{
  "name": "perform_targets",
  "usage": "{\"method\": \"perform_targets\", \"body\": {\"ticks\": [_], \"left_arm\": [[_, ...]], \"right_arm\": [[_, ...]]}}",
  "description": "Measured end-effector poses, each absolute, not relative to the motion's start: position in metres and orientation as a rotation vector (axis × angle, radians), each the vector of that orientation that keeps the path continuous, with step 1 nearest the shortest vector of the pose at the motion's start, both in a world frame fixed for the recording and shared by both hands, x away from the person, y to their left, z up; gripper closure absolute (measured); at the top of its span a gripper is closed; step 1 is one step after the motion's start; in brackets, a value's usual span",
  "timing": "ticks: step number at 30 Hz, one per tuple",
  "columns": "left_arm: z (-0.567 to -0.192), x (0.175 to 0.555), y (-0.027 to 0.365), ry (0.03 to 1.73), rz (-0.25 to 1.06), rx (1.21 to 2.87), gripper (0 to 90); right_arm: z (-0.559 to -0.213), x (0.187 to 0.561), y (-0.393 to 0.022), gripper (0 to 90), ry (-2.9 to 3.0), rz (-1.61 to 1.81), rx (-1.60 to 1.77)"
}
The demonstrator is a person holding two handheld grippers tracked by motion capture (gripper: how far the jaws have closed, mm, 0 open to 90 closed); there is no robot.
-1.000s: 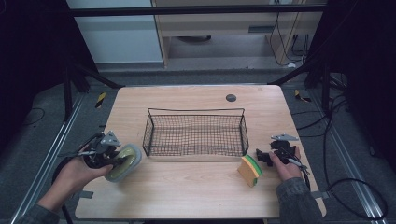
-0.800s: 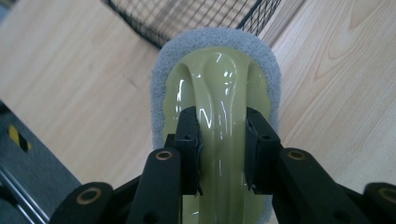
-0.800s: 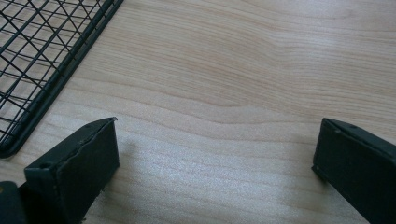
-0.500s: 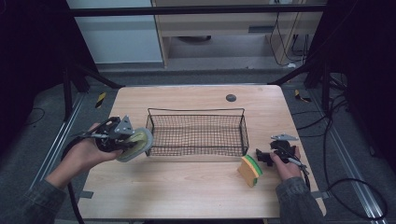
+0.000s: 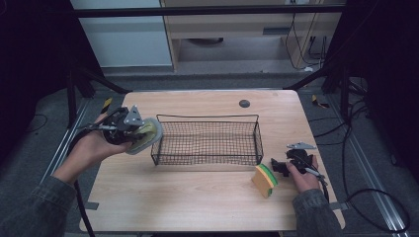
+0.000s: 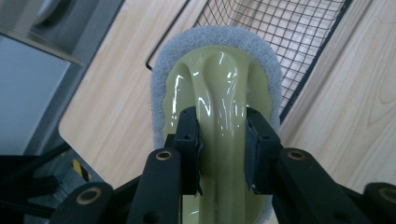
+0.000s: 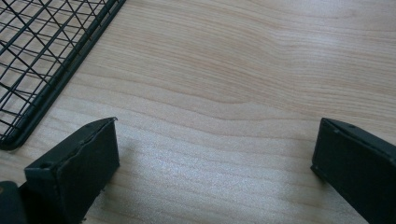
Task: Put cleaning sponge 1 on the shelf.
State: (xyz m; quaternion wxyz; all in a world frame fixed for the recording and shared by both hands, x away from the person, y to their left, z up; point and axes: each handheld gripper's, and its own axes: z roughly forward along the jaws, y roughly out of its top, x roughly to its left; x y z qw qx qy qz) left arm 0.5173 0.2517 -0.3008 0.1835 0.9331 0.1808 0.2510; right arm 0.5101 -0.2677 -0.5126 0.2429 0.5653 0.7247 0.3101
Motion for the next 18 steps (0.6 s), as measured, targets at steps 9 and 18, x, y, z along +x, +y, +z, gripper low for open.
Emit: {"method": "perform_targets", "body": {"ticks": [9, 18], "left_arm": [[-0.289, 0.528, 0.237, 0.416, 0.763, 2.649, 70.1], [-0.287, 0.533, 0.214, 0.308, 0.769, 2.682, 70.1]], "right_arm": [[-0.513, 0.510, -0.268, 0.7, 1.980, 0.847, 1.545], [-0.513, 0.510, -0.267, 0.7, 1.981, 0.845, 1.549]]}}
